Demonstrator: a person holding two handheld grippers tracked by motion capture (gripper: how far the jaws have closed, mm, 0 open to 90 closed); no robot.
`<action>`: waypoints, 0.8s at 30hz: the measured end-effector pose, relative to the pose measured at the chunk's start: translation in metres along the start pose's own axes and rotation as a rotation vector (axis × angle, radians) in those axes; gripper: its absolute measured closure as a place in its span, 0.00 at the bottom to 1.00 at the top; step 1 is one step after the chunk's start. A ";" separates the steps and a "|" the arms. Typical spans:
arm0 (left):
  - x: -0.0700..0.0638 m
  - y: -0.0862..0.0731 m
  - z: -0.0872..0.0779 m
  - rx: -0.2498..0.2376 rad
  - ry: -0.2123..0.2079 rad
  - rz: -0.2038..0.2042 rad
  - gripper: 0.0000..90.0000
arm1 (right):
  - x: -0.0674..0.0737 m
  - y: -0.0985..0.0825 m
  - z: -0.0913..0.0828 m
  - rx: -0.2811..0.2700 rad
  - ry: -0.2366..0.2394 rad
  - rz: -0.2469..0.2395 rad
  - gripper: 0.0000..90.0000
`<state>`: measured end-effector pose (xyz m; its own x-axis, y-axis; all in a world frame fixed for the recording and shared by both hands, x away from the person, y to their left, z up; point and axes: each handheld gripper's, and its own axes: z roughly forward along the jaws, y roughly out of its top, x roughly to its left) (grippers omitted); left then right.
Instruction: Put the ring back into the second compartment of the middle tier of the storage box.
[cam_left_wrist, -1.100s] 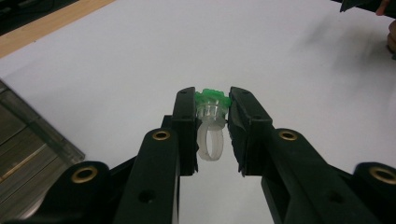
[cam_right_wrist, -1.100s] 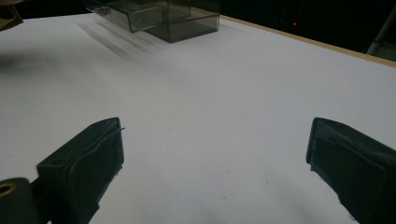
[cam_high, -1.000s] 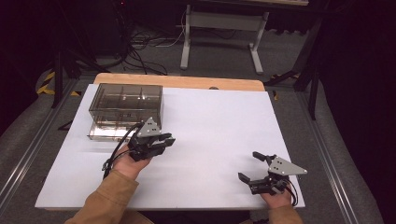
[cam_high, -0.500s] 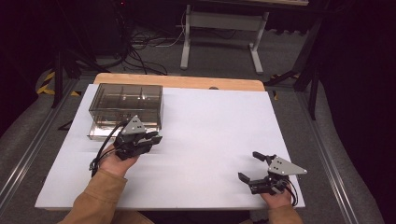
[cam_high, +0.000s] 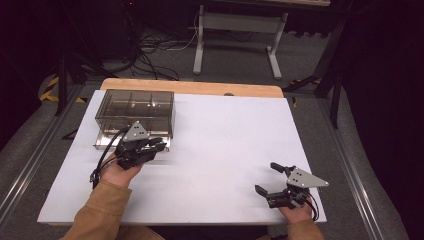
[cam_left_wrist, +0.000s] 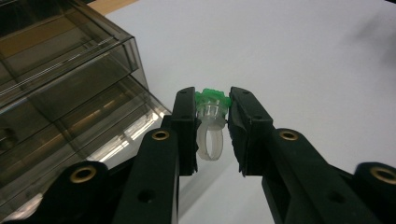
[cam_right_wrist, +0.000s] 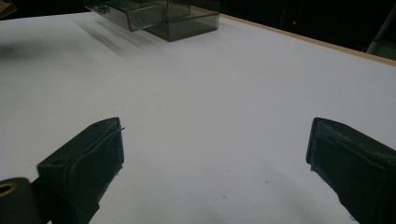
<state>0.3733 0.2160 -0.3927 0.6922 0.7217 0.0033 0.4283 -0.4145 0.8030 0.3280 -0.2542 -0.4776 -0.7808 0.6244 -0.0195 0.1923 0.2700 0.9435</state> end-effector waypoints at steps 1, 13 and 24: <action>0.002 0.000 -0.001 0.004 0.007 0.005 0.81 | 0.000 0.000 0.000 -0.001 0.000 0.003 0.05; 0.017 -0.008 -0.003 0.021 0.086 -0.034 0.81 | 0.000 0.000 0.000 0.001 0.002 -0.005 0.05; 0.038 -0.018 -0.005 0.021 0.134 -0.111 0.81 | 0.000 0.000 0.000 0.004 0.003 -0.010 0.05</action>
<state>0.3894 0.2535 -0.4040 0.5566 0.8307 -0.0044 0.5109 -0.3381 0.7904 0.3281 -0.2539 -0.4778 -0.7844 0.6196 -0.0277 0.1870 0.2788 0.9419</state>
